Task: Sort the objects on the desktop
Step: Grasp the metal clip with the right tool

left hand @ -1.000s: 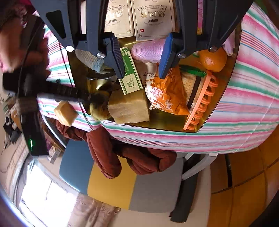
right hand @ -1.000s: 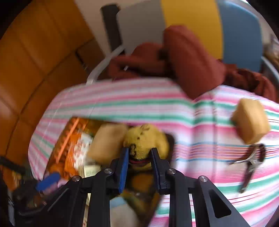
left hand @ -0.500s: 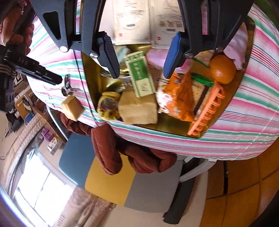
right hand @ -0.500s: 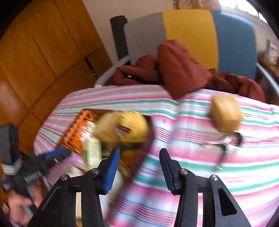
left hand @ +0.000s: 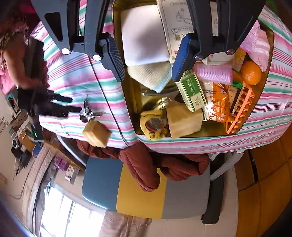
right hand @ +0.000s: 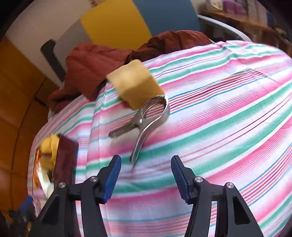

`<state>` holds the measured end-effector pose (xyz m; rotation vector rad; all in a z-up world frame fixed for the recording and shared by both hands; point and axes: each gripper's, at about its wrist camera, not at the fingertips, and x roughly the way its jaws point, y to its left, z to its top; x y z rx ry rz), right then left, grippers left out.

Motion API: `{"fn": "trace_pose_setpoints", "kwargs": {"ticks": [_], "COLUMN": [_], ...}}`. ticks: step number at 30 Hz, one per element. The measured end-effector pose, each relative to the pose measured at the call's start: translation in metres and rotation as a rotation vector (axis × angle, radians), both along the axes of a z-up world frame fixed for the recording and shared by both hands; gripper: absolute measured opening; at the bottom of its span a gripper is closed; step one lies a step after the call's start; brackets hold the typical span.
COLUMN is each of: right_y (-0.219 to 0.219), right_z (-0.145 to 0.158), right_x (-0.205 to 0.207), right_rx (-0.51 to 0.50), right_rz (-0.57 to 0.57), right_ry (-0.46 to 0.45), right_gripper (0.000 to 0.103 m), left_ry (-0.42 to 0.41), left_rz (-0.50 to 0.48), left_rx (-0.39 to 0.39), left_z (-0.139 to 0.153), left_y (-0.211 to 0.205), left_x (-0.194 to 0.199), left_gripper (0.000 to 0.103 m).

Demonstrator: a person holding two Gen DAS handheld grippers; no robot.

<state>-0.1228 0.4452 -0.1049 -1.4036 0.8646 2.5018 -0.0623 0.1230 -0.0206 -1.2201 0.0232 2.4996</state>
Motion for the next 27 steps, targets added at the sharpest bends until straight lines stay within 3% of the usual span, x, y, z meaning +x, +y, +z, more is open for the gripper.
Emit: {"fn": "trace_pose_setpoints", "kwargs": {"ticks": [3,14,20,27], "right_y": [0.001,-0.005,-0.011,-0.025], "right_z": [-0.005,-0.013,-0.014,-0.014], "right_x": [-0.01,-0.054,-0.063,-0.071], "right_rx": [-0.044,-0.017,0.072,0.227], "right_rz": [-0.037,-0.082,-0.061,0.057], "right_ry": [0.003,-0.04,-0.065,-0.138], "right_gripper": [0.059,0.064,0.064,0.063], "left_ry": [-0.004,-0.008,-0.014,-0.006], "left_rz": [-0.003,0.004,0.006,-0.005], "left_rx": [-0.034,-0.075,-0.072,-0.071], "left_z": [-0.001,0.001,0.0,0.002], "left_y": [0.007,0.011,0.011,0.016], "left_x": [0.003,0.004,0.002,0.005], "left_gripper": [0.055,0.055,0.055,0.055]}}
